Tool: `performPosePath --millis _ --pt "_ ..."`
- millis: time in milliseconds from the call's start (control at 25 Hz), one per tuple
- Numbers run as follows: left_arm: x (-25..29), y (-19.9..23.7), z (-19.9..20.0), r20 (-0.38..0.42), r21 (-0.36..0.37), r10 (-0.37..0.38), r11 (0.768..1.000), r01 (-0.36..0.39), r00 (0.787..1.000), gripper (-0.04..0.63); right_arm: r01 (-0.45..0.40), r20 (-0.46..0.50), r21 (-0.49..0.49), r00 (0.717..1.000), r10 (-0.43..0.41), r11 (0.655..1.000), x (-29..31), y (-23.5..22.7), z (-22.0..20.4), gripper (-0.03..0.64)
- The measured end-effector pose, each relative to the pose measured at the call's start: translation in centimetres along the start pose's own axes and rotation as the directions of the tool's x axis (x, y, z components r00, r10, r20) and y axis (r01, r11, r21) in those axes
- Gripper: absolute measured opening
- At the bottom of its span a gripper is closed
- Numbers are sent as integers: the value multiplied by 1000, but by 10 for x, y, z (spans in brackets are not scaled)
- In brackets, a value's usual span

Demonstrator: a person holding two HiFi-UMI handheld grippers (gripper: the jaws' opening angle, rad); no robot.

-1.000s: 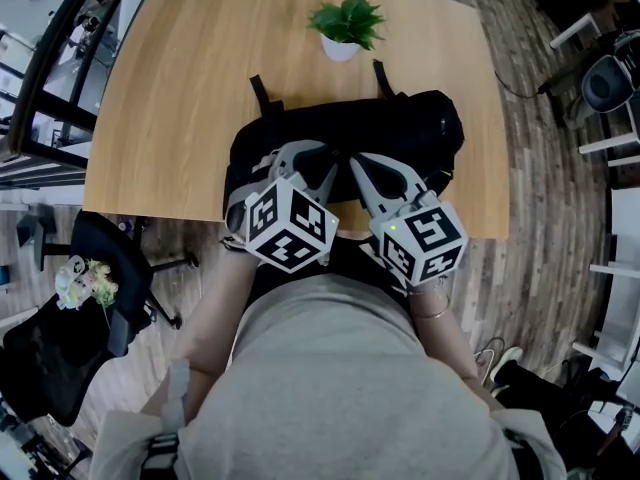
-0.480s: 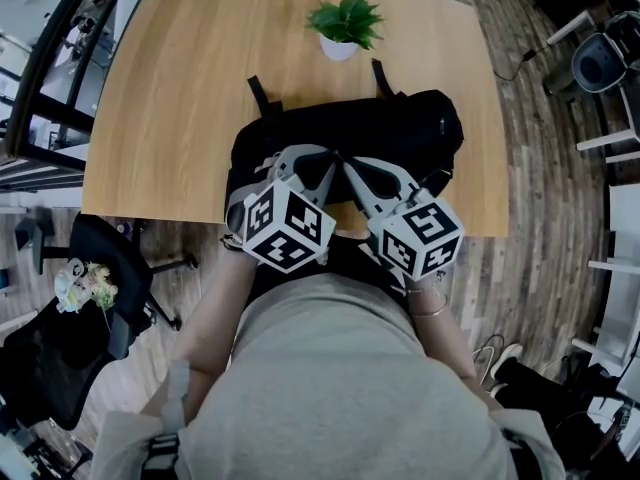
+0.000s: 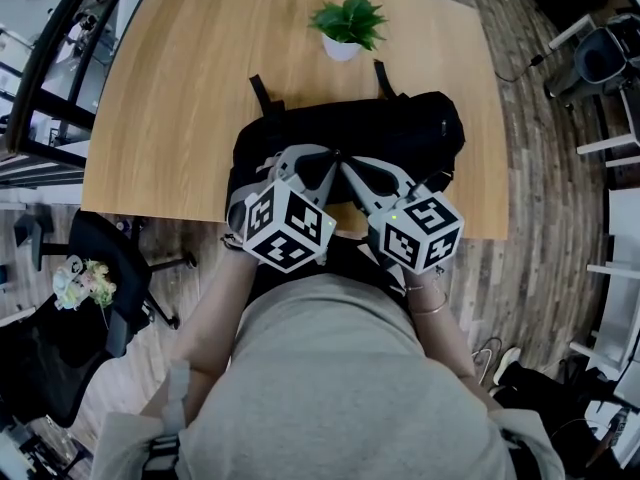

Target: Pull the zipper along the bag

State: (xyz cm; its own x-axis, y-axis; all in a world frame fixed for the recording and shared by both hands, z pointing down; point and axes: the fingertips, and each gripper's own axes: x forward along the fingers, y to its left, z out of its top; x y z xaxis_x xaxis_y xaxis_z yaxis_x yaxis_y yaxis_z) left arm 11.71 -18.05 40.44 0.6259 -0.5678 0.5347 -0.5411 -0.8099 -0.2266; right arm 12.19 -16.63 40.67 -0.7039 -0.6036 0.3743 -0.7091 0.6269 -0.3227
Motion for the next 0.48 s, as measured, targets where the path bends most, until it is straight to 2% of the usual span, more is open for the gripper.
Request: performPosePath --millis 160,480 --pt "0 -2 -1 1 5 -3 1000 3 1000 49 -25 1 25 1000 25 999 2 0 -1 37" --pt "-1 -3 -3 -3 18 3 1000 -3 1000 48 -126 21 192 992 125 973 5 -2 -3 51"
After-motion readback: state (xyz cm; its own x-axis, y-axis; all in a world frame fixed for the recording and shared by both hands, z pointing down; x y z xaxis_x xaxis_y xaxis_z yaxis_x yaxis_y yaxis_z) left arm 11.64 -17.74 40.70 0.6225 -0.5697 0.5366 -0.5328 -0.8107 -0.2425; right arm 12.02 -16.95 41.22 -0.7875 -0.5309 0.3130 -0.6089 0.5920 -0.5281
